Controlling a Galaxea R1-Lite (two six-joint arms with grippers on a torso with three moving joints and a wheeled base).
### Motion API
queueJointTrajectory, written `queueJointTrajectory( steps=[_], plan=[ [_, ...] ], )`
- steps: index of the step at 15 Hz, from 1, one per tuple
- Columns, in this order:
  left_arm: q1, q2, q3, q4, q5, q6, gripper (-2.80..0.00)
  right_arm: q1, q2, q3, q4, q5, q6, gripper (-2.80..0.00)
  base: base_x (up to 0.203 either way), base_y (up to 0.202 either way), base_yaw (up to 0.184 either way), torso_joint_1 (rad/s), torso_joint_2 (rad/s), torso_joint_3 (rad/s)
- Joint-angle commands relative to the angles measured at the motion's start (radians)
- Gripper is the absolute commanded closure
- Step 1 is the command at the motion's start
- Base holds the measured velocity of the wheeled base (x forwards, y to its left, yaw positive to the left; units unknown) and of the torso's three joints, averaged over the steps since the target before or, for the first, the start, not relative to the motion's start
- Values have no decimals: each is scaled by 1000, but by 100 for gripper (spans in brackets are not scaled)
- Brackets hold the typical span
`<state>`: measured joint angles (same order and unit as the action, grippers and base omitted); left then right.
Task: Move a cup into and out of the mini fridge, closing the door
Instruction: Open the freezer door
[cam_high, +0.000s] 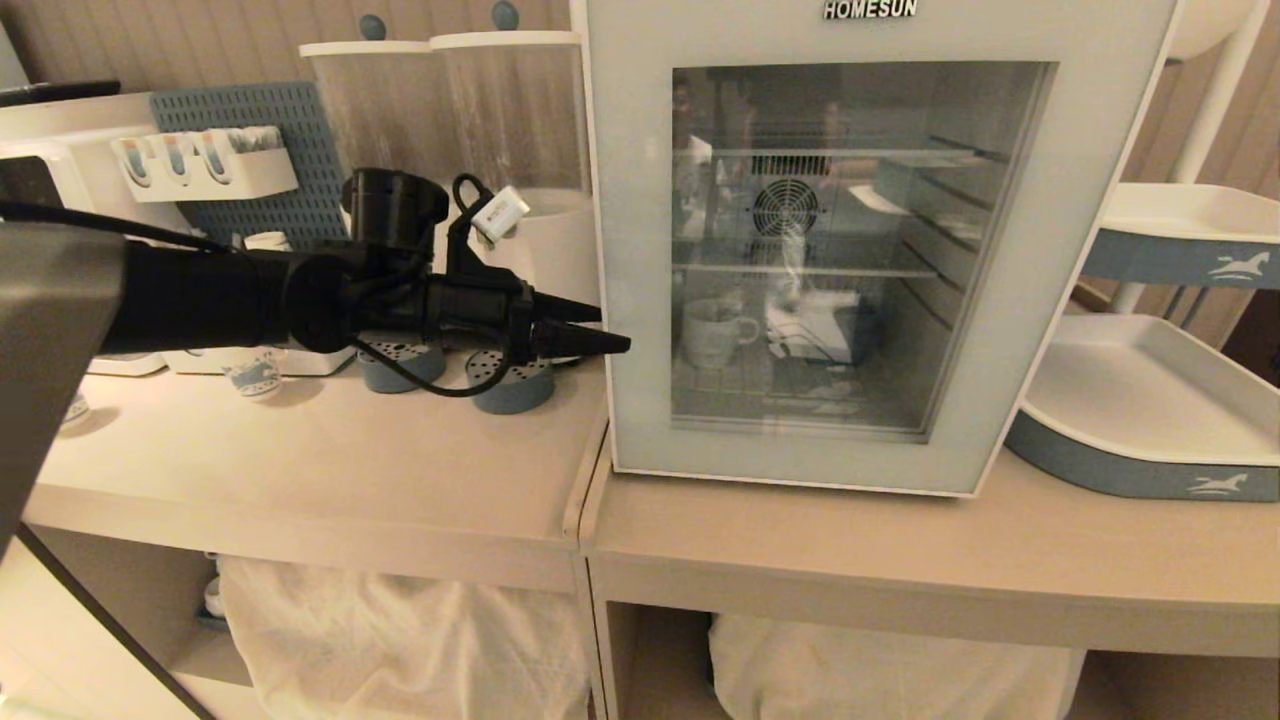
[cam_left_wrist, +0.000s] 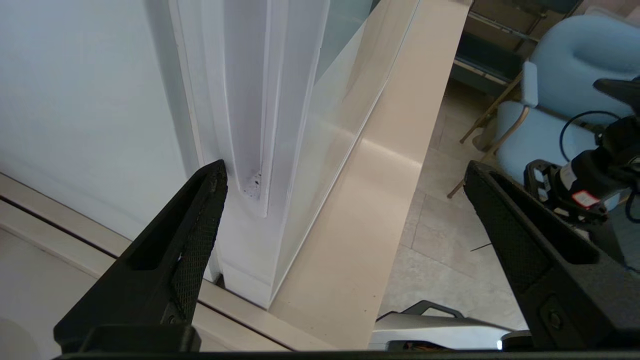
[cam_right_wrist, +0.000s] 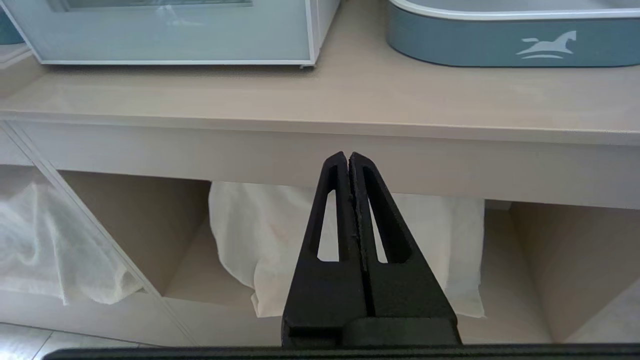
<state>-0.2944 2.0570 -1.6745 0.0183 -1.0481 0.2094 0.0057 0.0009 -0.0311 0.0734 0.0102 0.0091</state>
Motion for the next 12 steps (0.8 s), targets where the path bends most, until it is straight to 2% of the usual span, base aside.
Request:
queueJointTrajectory(
  steps=[1, 3, 8, 12],
  plan=[
    [-6, -9, -7, -6, -12, -2, -280, 0, 1, 0, 2, 1, 0, 0, 0, 0, 0, 0, 0, 0],
    [-20, -20, 0, -48, -10, -31, -280, 0, 1, -1, 2, 1, 0, 0, 0, 0, 0, 0, 0, 0],
    [-29, -83, 63, -170, -7, -151, -280, 0, 1, -1, 2, 1, -1, 0, 0, 0, 0, 0, 0, 0],
    [-37, -110, 119, -181, -14, -177, -280, 0, 1, -1, 2, 1, -1, 0, 0, 0, 0, 0, 0, 0]
  ],
)
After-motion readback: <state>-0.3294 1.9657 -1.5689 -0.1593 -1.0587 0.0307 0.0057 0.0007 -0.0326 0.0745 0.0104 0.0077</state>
